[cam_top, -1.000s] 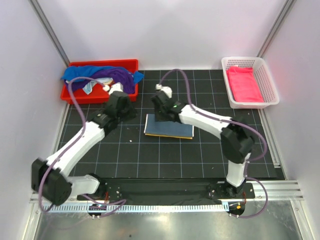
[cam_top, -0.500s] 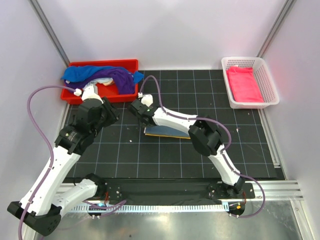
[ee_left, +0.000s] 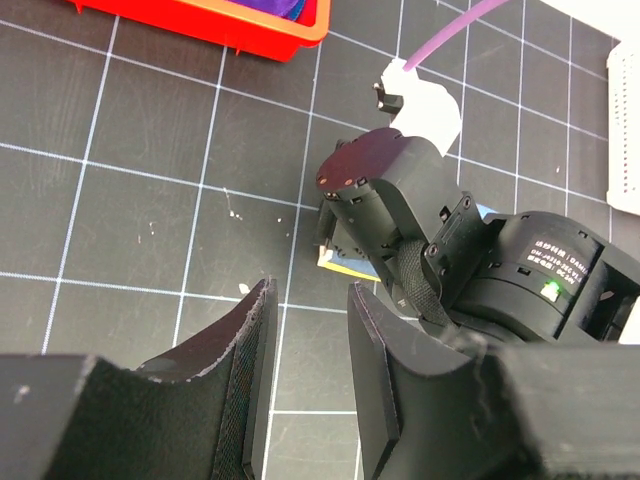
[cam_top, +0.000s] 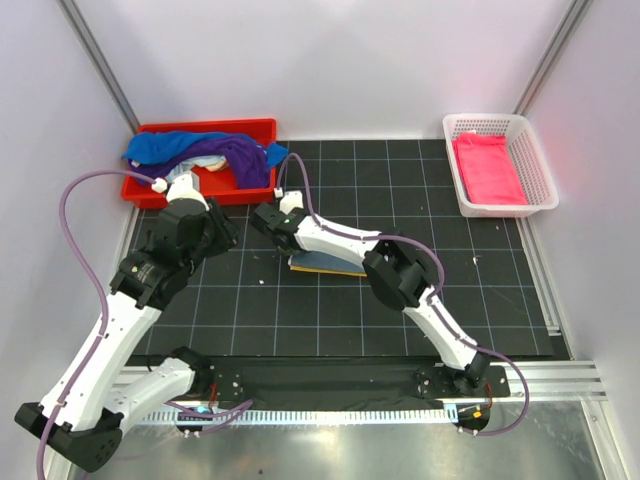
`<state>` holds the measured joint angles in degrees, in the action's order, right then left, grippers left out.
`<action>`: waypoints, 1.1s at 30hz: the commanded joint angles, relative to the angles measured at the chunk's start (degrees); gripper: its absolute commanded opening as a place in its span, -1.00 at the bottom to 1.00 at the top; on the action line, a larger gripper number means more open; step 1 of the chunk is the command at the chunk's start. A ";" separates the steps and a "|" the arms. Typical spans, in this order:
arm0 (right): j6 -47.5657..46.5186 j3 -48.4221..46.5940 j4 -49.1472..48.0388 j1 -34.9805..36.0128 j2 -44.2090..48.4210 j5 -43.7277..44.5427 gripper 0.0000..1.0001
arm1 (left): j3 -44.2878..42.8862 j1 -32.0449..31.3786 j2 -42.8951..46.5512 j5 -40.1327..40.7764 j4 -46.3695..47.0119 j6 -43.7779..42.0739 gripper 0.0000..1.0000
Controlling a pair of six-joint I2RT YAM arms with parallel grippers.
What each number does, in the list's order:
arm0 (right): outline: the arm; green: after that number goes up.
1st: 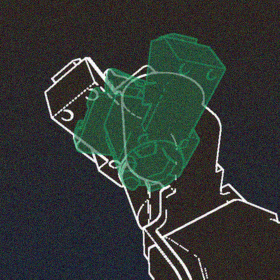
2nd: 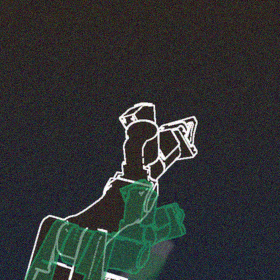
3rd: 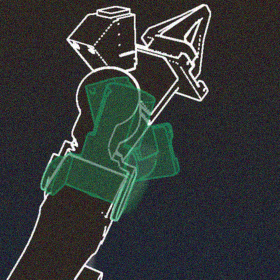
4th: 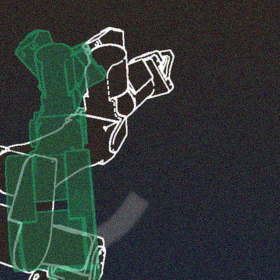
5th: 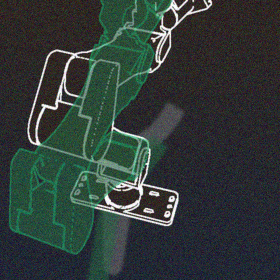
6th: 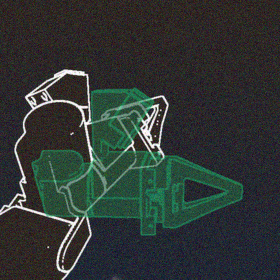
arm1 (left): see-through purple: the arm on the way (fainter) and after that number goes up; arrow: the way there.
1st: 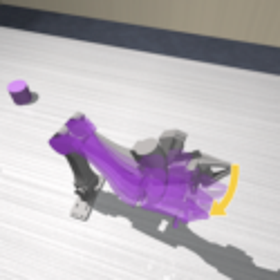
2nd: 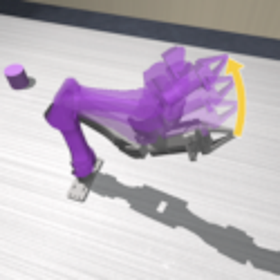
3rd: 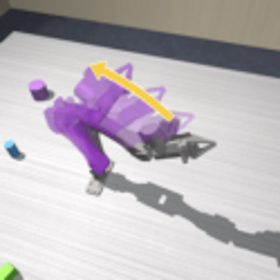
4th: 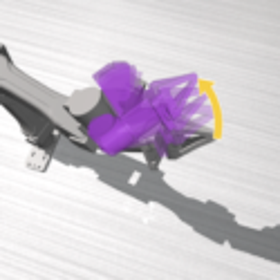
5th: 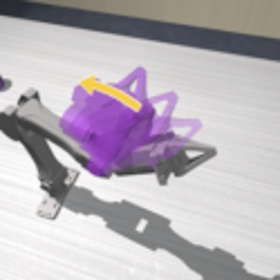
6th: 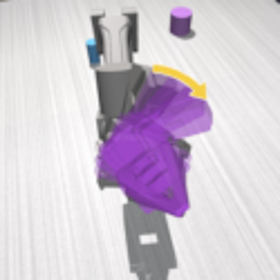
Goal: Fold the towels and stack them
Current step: Neatly place the folded towel into the bin
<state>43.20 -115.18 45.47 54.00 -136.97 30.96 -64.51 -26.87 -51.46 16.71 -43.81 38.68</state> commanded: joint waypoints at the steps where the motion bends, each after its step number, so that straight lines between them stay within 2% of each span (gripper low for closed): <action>1: 0.57 -1.28 4.01 0.23 -2.42 1.65 -0.10 | 0.61 0.24 0.84 -0.98 0.04 -0.88 -0.24; 4: -0.13 -0.23 5.24 0.41 -3.48 1.21 -0.20 | 1.14 0.15 0.75 -1.59 0.04 -0.79 -0.25; 8: -0.40 5.12 3.84 -0.29 -2.26 1.03 -0.45 | 1.14 0.16 1.01 -1.86 -0.40 -0.88 -0.26; 13: 1.00 17.24 -0.29 -3.02 2.66 -0.11 -0.87 | 0.70 0.16 1.10 -2.12 -0.66 -0.80 -0.28; 15: 1.36 22.43 -2.40 -4.69 5.30 -0.20 -0.96 | 0.61 0.24 1.01 -2.47 -0.40 -0.88 -0.28; 19: 3.72 31.48 -5.83 -7.94 10.65 -0.20 -0.98 | 0.61 0.16 0.31 -3.00 0.30 -1.06 -0.30; 20: 4.17 35.59 -7.84 -9.86 13.10 -0.81 -0.98 | 0.61 0.15 0.22 -3.17 0.31 -1.06 -0.30; 21: 6.00 44.07 -12.29 -13.18 17.39 -2.29 -0.98 | 0.88 0.24 -0.21 -3.78 1.09 -1.15 -0.30; 28: 7.95 55.05 -17.78 -22.17 27.88 -5.55 -0.98 | 1.93 0.24 -0.57 -5.20 2.85 -1.06 -0.31; 33: 8.66 62.25 -21.30 -31.04 35.36 -8.81 -0.98 | 1.67 0.24 -1.18 -5.81 3.82 -1.24 -0.31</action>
<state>51.42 -58.98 18.13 27.22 -101.97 23.29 -62.85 -26.87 -52.53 12.14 -43.03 38.48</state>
